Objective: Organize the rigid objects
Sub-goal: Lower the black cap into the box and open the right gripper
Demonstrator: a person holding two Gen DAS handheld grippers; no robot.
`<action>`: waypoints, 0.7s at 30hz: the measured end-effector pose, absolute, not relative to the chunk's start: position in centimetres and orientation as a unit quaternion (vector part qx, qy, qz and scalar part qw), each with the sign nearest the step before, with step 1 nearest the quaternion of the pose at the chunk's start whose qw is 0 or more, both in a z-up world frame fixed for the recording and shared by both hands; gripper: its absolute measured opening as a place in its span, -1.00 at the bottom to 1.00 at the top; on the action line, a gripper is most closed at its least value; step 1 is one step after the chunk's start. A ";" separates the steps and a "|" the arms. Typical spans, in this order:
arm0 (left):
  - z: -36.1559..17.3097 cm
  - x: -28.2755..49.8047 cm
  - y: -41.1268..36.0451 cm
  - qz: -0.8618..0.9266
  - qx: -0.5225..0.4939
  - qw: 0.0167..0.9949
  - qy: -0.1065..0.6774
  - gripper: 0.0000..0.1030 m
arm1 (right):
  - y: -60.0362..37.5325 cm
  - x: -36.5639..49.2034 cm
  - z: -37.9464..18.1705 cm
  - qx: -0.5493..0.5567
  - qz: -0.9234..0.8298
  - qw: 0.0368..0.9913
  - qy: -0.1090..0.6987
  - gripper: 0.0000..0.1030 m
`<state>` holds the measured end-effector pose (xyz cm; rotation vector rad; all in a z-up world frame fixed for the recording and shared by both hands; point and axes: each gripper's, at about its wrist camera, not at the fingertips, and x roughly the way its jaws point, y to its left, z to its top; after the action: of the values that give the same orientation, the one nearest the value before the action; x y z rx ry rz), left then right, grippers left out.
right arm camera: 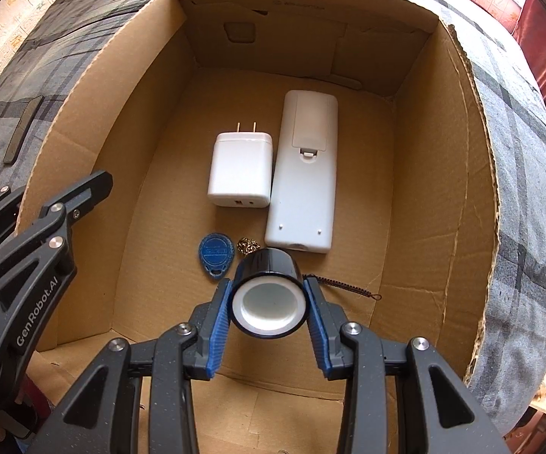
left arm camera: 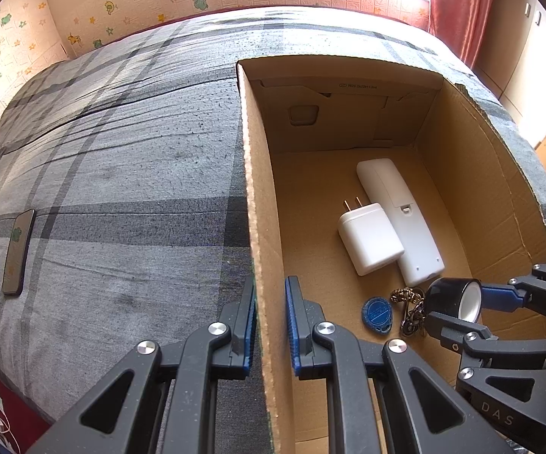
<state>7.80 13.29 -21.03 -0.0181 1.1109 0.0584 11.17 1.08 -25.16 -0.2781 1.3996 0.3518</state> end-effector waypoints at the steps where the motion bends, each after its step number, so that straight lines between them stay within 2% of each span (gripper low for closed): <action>1: -21.0 7.8 13.3 0.028 -0.009 0.849 0.527 -0.70 | 1.1 11.1 -25.1 -0.128 0.161 0.742 0.638 -0.21; 7: -21.1 7.8 13.3 0.028 -0.008 0.849 0.527 -0.70 | 0.7 11.0 -24.5 -0.122 0.163 0.748 0.632 -0.06; 21: -21.1 7.8 13.2 0.029 -0.007 0.849 0.527 -0.70 | 0.9 9.7 -21.2 -0.128 0.167 0.770 0.602 -0.07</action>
<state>7.80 13.24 -21.05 -0.0140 1.1112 0.0601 9.75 0.87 -21.20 -0.2784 1.3066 0.3618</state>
